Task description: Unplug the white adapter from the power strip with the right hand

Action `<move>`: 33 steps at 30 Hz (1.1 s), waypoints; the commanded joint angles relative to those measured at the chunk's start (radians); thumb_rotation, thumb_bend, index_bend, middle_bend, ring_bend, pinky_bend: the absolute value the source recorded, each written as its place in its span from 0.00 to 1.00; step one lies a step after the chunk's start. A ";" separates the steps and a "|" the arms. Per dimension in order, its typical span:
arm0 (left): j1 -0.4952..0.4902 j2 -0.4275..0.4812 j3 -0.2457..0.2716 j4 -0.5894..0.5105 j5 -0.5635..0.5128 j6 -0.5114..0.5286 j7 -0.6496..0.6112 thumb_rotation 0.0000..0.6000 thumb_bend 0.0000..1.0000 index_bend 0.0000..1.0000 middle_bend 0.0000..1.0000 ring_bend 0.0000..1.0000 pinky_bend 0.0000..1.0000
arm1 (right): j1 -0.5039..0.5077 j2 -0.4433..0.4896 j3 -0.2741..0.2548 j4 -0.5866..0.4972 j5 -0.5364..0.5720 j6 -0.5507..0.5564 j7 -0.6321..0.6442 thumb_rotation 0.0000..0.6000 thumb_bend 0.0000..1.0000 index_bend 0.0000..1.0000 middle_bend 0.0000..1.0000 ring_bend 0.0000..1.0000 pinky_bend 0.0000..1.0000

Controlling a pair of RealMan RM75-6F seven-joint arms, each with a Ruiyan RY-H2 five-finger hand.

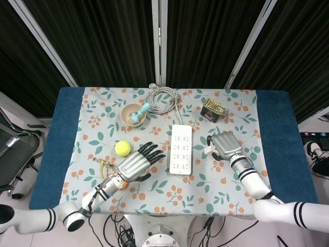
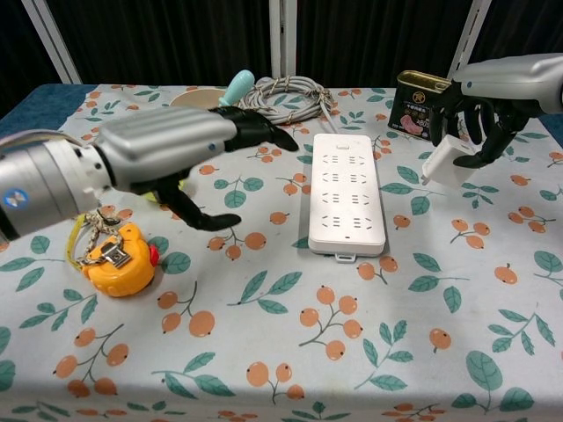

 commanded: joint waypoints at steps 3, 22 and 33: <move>0.058 0.072 -0.010 -0.041 -0.018 0.072 -0.011 1.00 0.29 0.12 0.11 0.01 0.02 | 0.034 -0.051 0.009 0.077 0.058 -0.084 0.029 1.00 0.32 0.37 0.49 0.24 0.35; 0.339 0.337 0.006 0.011 -0.187 0.282 -0.155 1.00 0.28 0.12 0.11 0.01 0.02 | -0.154 0.132 -0.019 -0.027 -0.219 0.144 0.244 1.00 0.29 0.00 0.09 0.00 0.15; 0.544 0.426 0.039 0.002 -0.246 0.410 -0.266 1.00 0.28 0.12 0.11 0.02 0.02 | -0.492 0.198 -0.131 0.055 -0.610 0.532 0.568 1.00 0.29 0.00 0.10 0.00 0.10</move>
